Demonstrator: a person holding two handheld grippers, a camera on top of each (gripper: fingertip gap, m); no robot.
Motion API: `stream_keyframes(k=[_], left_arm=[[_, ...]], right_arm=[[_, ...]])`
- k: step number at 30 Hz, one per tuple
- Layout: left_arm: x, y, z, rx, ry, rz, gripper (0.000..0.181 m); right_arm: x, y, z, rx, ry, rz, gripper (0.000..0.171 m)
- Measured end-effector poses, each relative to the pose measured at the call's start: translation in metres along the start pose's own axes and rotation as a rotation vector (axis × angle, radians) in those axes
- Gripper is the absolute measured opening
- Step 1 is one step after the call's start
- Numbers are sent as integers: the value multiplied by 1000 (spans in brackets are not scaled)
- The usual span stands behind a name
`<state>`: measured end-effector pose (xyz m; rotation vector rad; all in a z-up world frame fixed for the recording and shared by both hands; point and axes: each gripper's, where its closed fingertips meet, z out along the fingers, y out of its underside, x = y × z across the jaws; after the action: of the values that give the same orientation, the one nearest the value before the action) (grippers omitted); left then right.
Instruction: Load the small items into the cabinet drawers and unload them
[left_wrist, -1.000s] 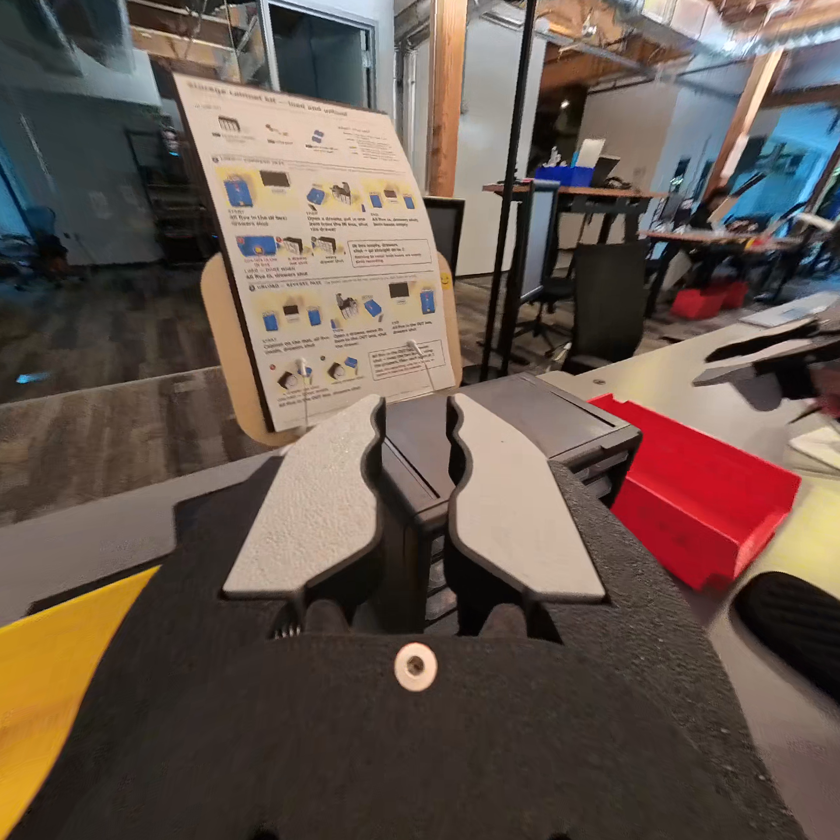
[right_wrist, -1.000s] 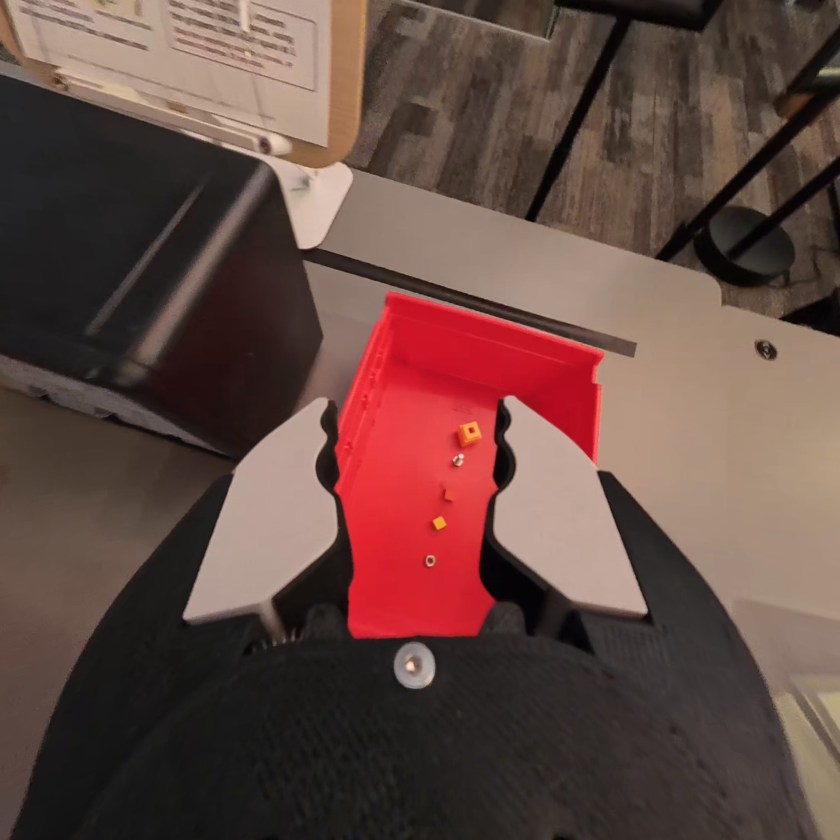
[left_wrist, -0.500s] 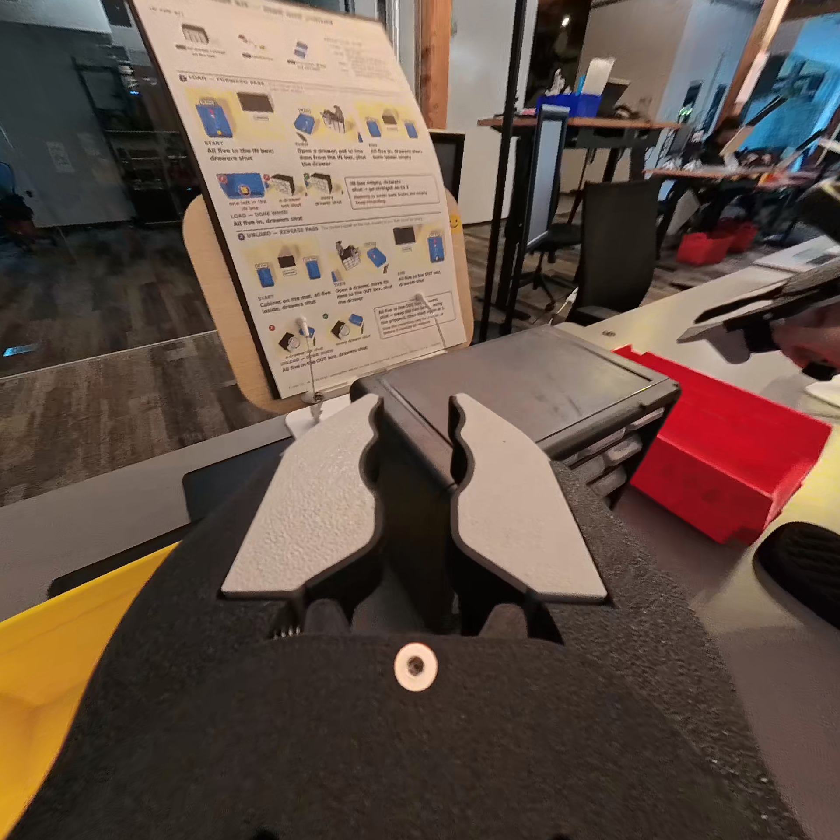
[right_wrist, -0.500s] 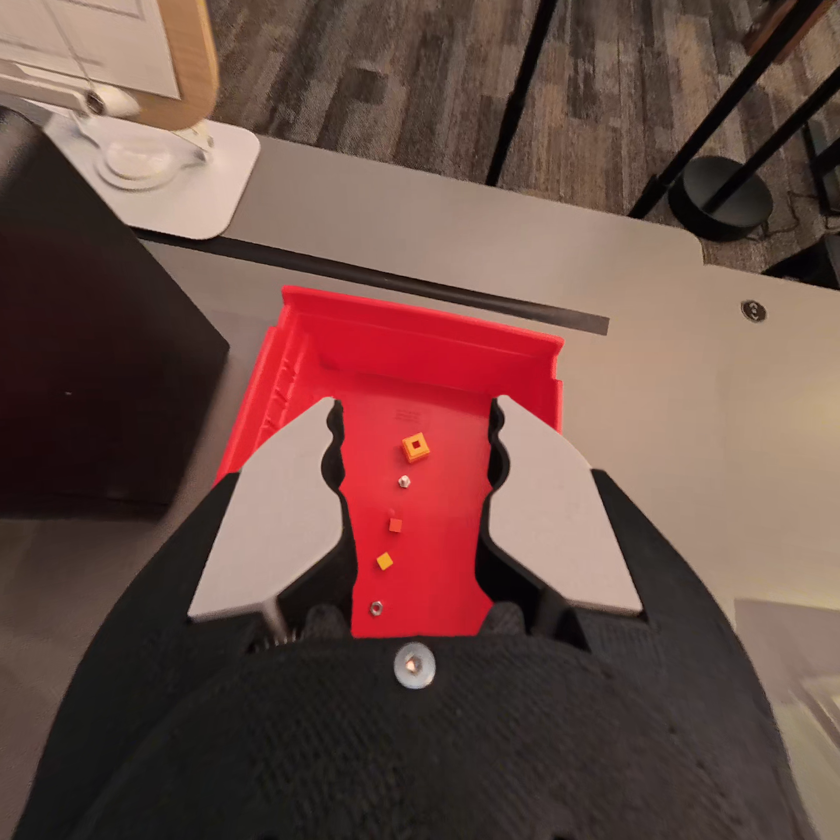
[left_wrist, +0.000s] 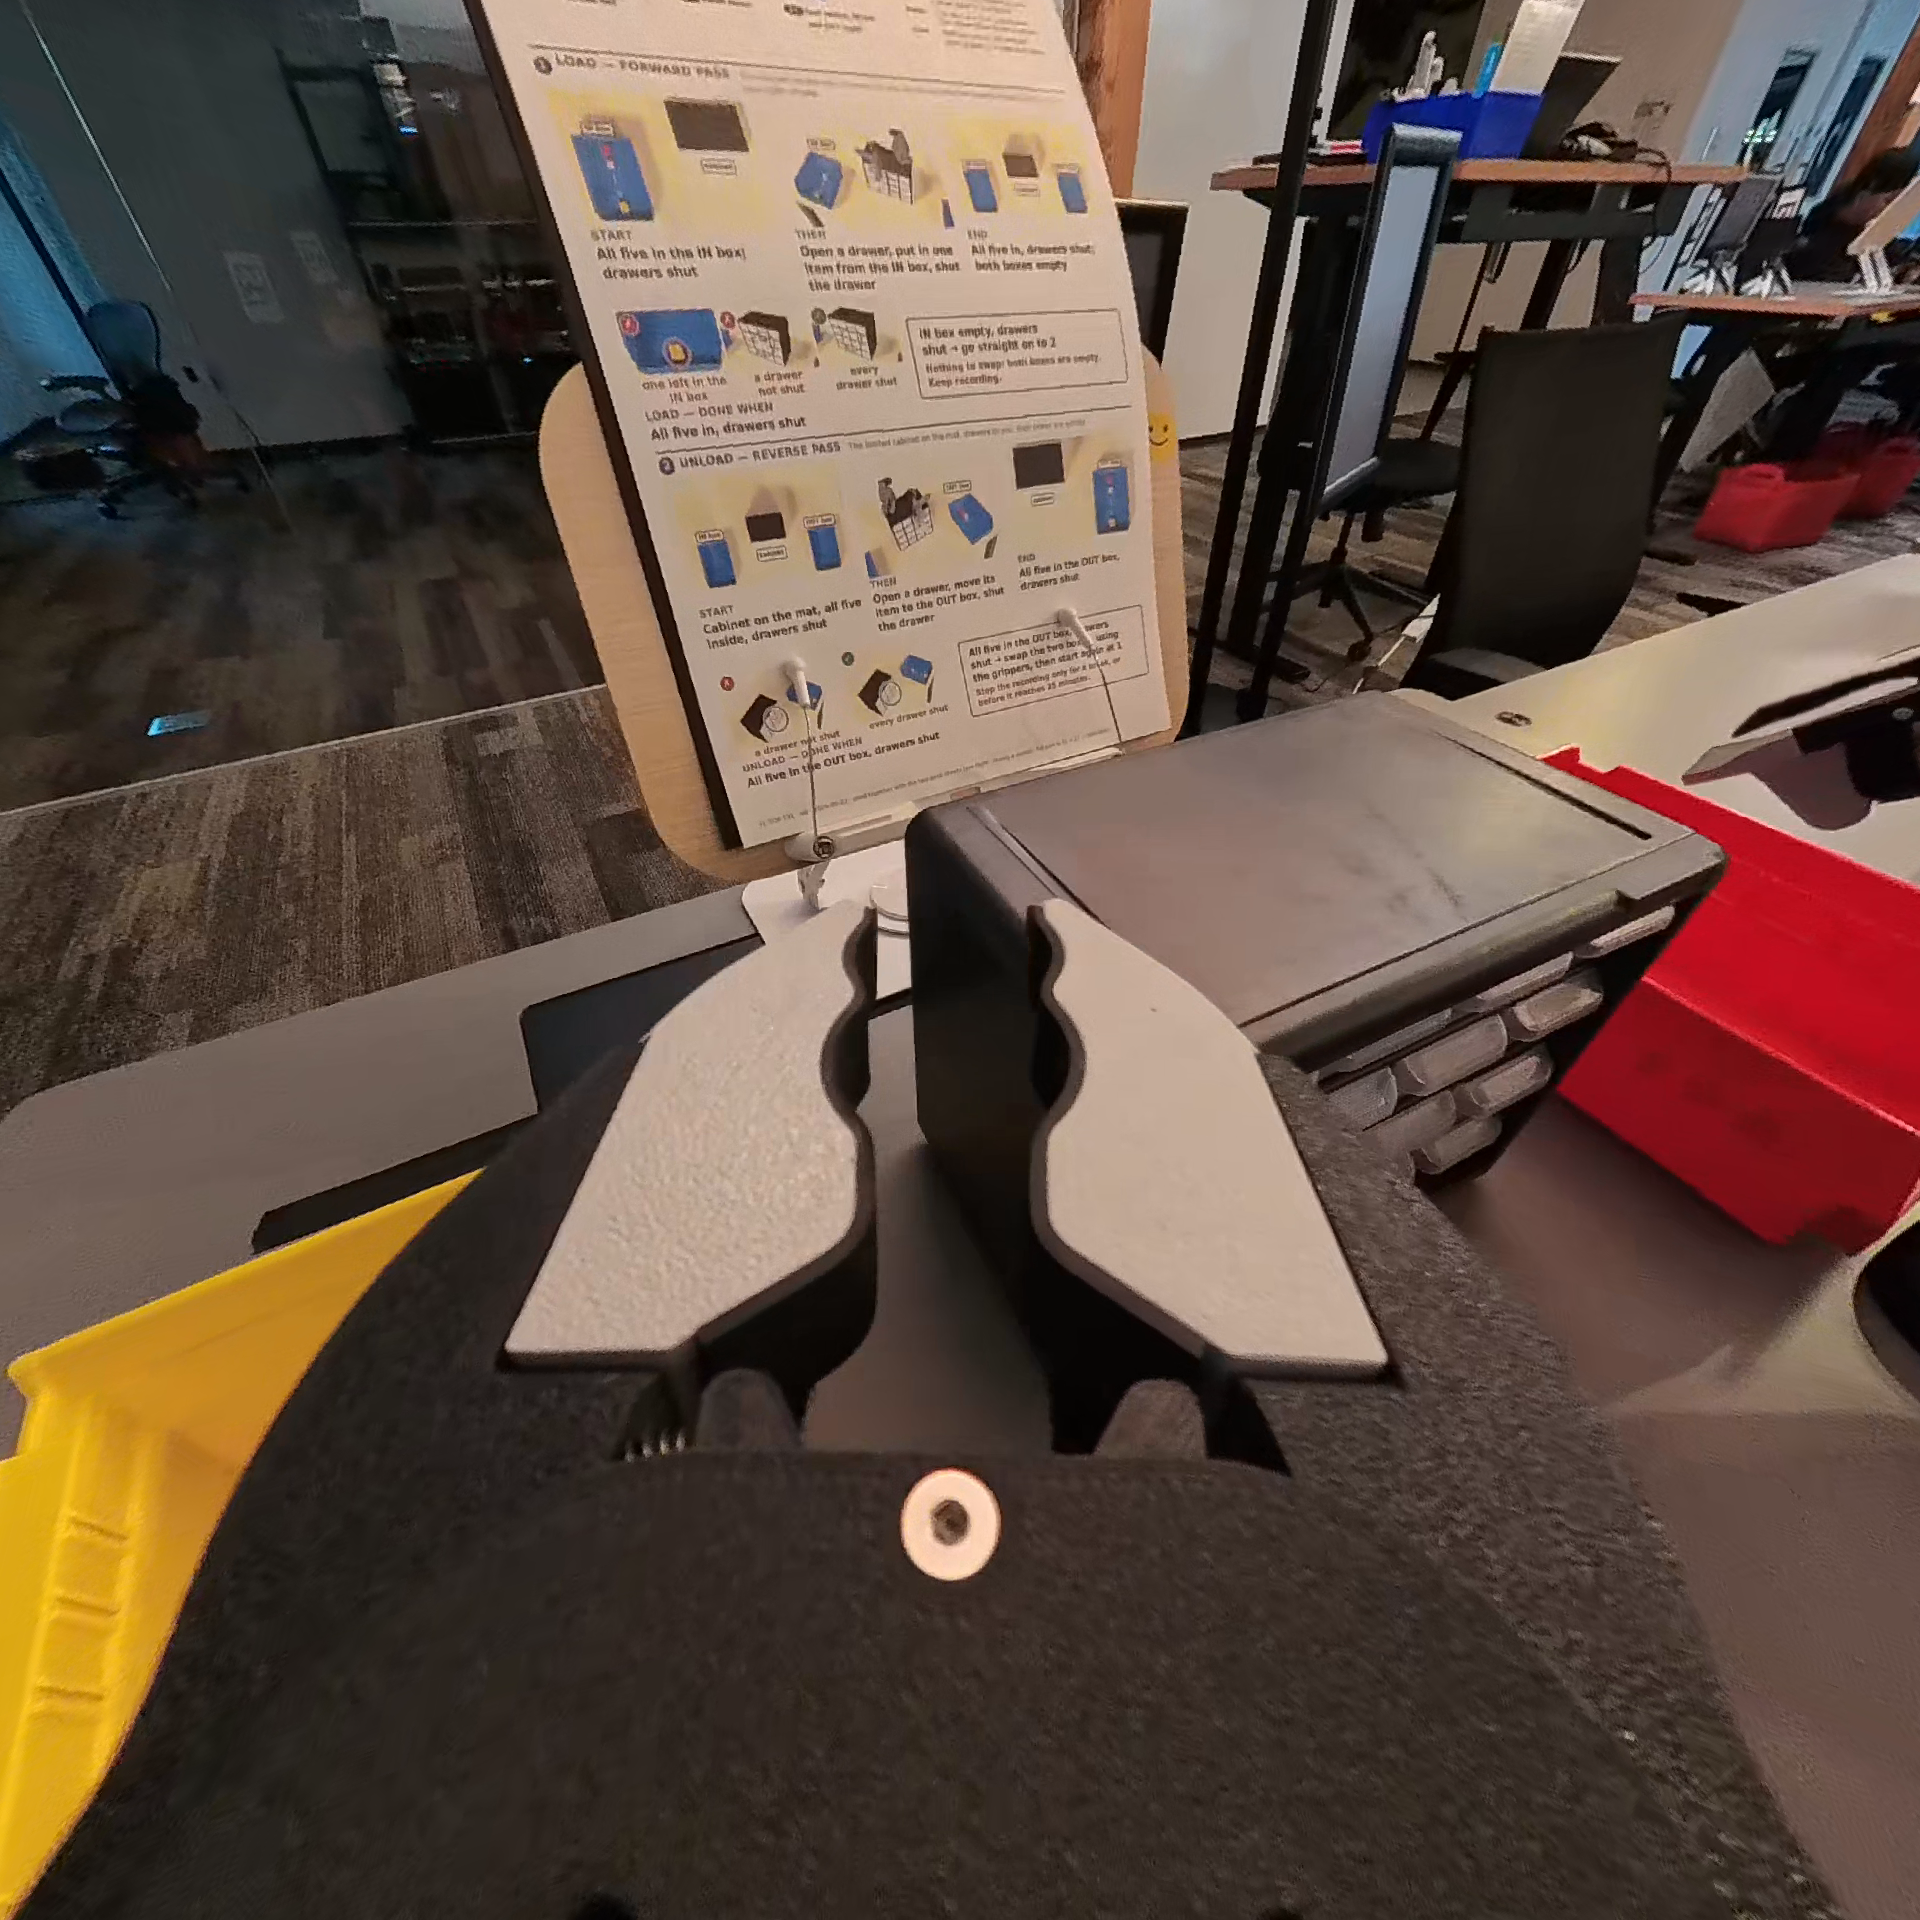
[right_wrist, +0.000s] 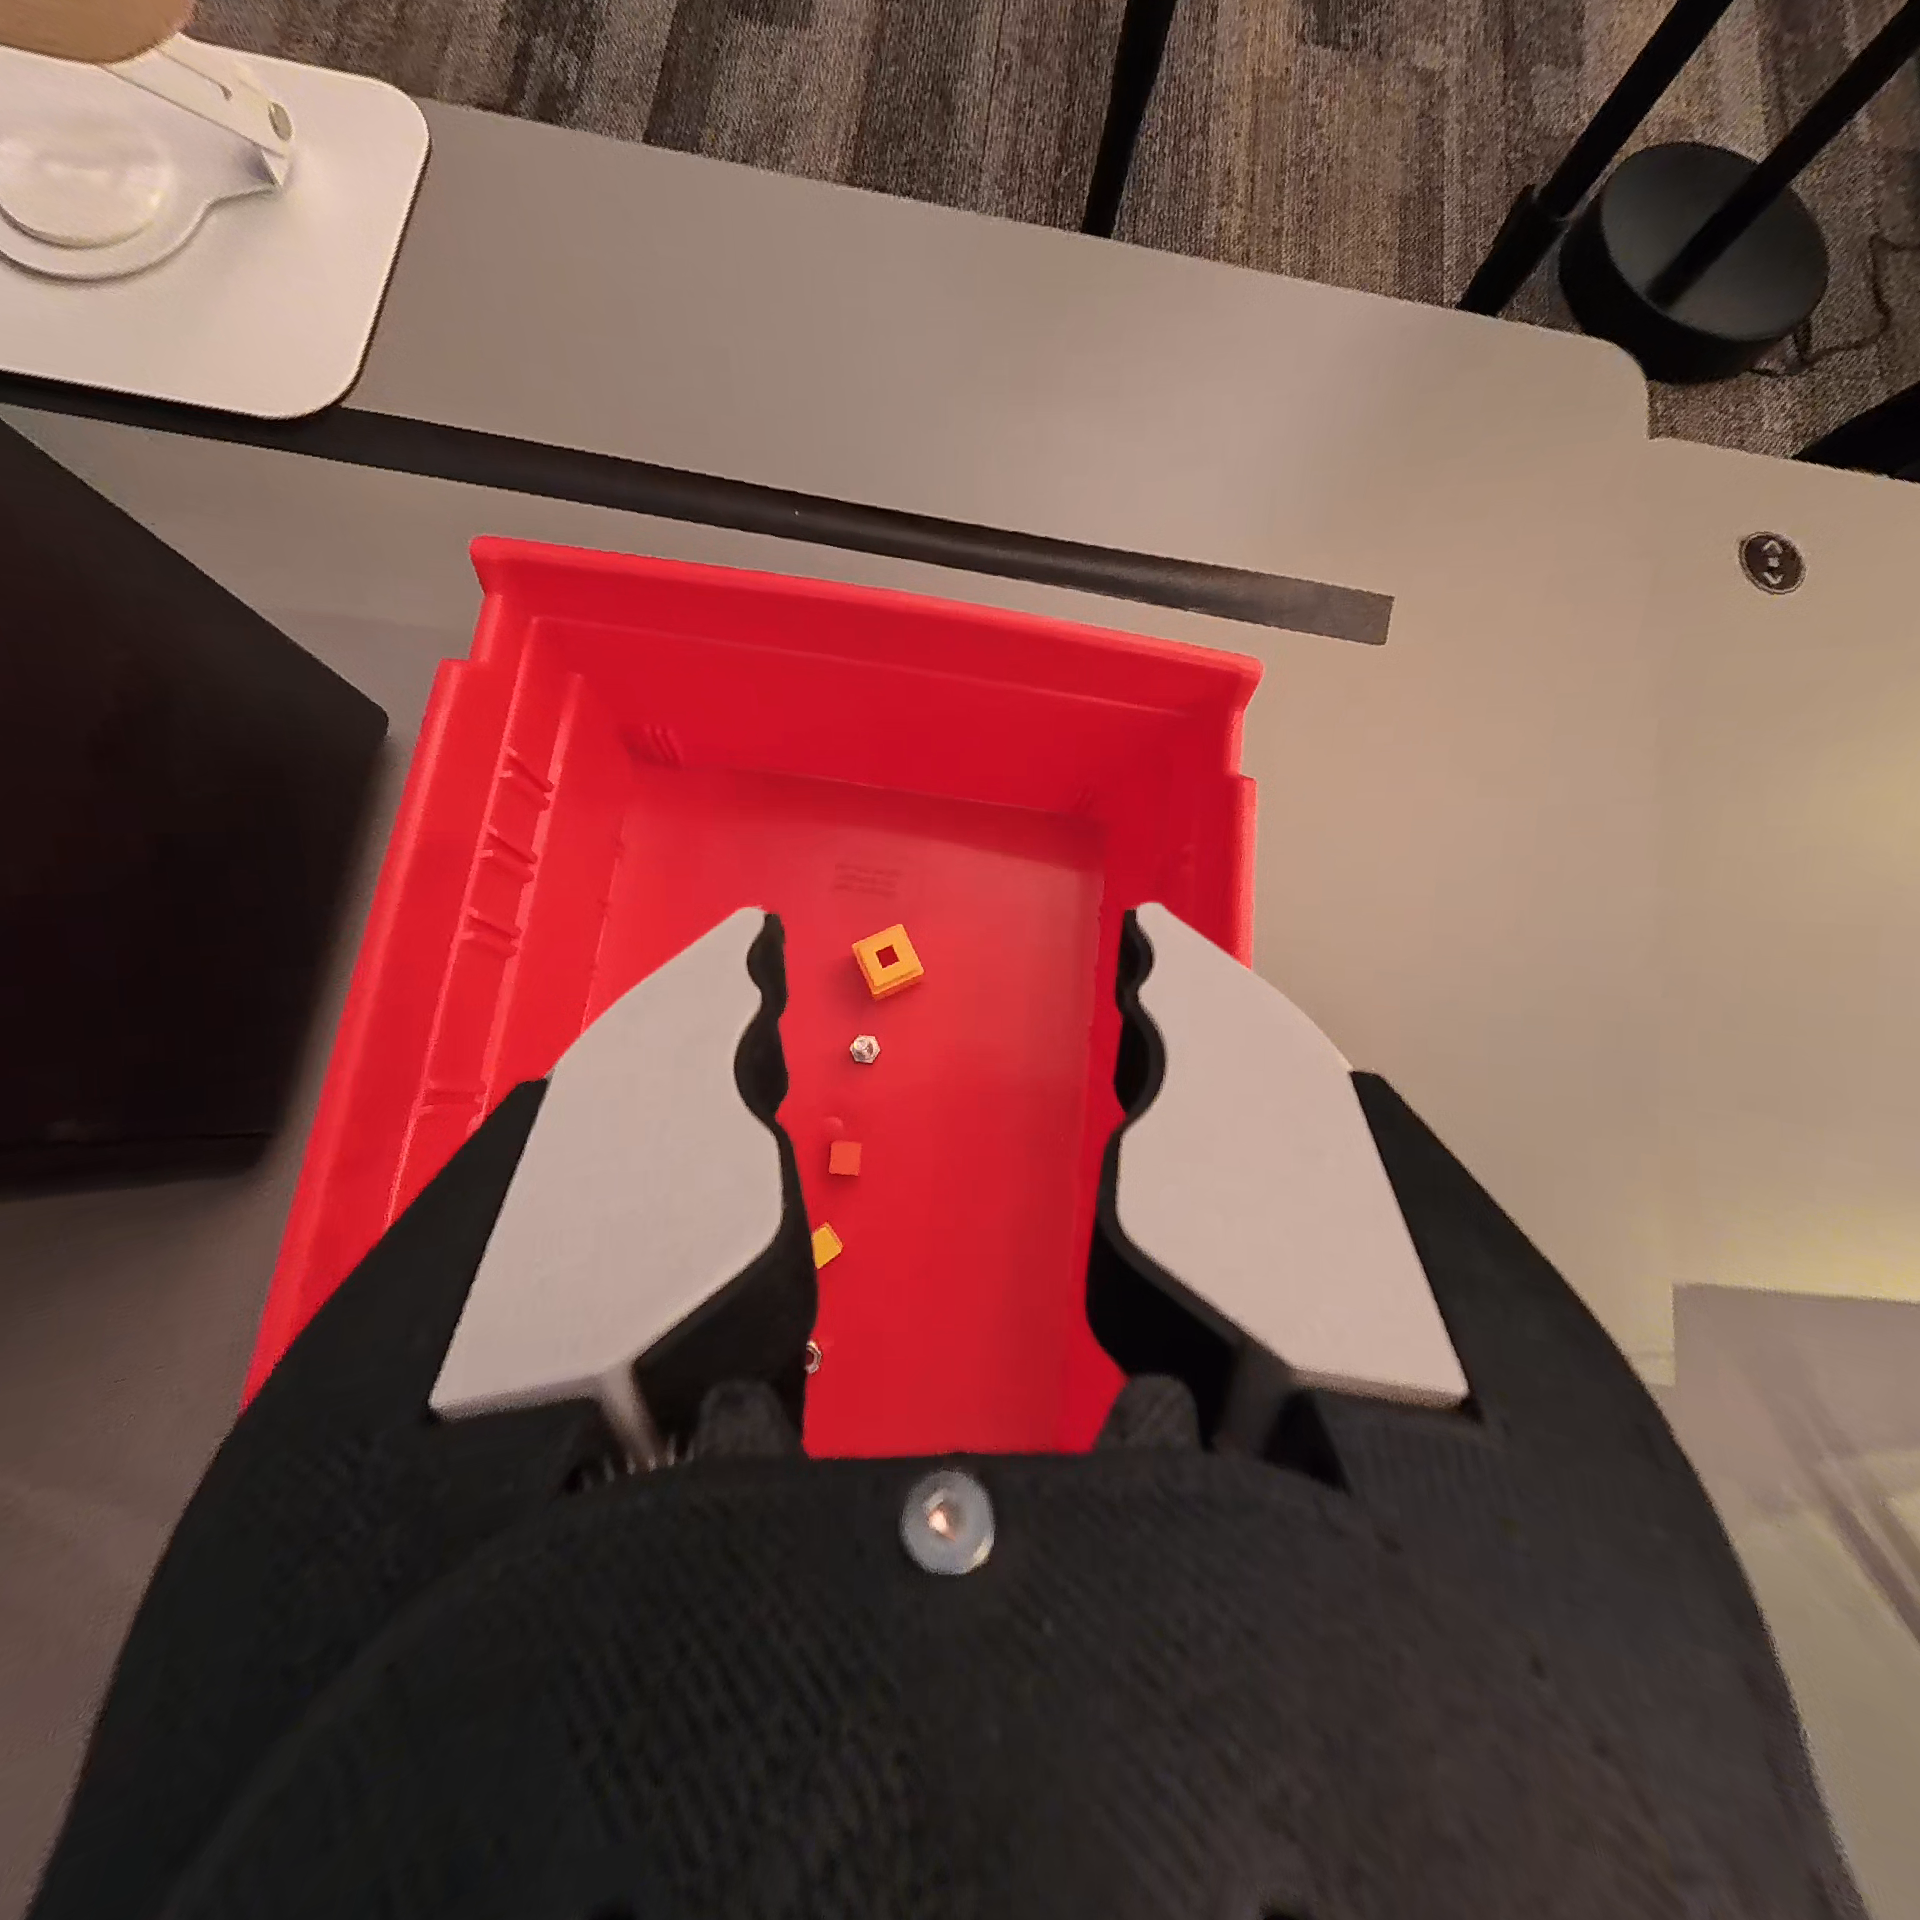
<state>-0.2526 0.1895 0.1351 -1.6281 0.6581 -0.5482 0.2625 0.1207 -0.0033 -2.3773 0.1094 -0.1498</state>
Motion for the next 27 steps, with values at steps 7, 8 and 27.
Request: stream_keyframes(k=[7,8,27], left_arm=[[-2,4,2,-21,3,10,25],[-5,5,1,-31,-11,19,25],[-48,13,-14,-65,-116,-2,19]], right_arm=[[4,1,2,-8,16,-8,59],[4,0,2,-4,15,-12,58],[7,7,-4,-20,-20,-6,45]])
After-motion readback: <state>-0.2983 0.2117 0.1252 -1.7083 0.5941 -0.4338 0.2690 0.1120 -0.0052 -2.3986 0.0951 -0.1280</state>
